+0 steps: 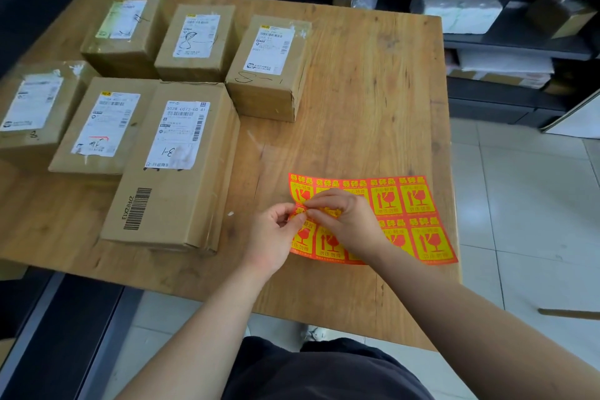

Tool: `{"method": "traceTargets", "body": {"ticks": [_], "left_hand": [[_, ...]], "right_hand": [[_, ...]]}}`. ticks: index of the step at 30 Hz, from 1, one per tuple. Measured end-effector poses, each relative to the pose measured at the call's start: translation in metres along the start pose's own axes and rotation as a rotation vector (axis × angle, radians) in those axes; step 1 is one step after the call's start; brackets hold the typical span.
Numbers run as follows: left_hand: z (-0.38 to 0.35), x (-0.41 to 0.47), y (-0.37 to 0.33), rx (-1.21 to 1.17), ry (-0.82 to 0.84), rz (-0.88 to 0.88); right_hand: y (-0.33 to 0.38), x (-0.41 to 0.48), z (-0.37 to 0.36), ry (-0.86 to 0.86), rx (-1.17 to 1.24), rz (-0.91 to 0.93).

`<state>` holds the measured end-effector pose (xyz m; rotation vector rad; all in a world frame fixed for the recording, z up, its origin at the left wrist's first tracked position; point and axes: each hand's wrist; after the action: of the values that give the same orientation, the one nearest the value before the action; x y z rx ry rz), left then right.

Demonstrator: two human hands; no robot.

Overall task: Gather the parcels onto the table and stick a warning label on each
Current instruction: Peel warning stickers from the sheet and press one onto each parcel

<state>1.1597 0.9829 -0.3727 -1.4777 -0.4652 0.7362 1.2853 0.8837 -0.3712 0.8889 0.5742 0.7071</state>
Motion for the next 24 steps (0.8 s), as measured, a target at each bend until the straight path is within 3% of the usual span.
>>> {"method": "traceTargets", "body": {"ticks": [9,24], "left_hand": [[0.006,0.0054,-0.0081,0.282,0.17,-0.122],[0.009,0.0095,-0.0037,0.289,0.184,-0.1]], "right_hand": [[-0.0031,0.004,0.0042,0.009,-0.024,-0.035],[-0.0019,0.0081,-0.0015,0.038,0.023,-0.079]]}}
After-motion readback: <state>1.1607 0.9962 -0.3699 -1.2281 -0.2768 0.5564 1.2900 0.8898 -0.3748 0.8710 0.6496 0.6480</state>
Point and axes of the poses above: each hand's wrist, its own x-axis towards the middle knuckle, its own z-axis out of the back of the hand, y = z × x, and after that the axes turned 12 degrees about -z, right-handed
